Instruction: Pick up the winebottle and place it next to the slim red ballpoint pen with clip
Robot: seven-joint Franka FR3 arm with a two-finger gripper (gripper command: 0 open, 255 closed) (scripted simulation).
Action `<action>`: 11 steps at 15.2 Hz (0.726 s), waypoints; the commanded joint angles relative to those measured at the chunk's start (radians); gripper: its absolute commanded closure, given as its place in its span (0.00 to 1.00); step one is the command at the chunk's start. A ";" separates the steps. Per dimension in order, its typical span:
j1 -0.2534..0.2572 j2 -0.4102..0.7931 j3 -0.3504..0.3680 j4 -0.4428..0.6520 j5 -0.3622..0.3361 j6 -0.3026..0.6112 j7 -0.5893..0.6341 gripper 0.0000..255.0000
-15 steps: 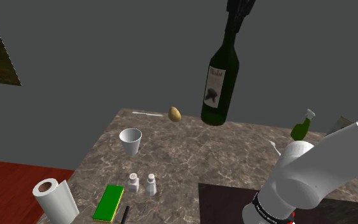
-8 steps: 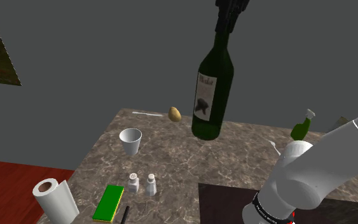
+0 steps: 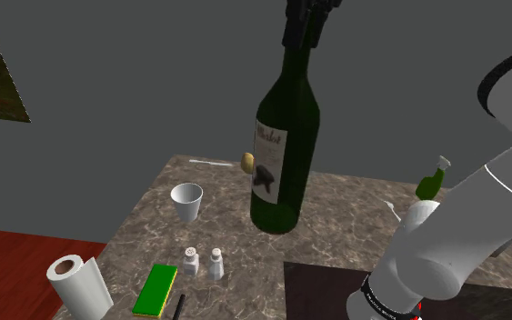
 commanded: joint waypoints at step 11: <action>0.172 0.327 0.379 0.244 -0.258 -0.027 0.410 1.00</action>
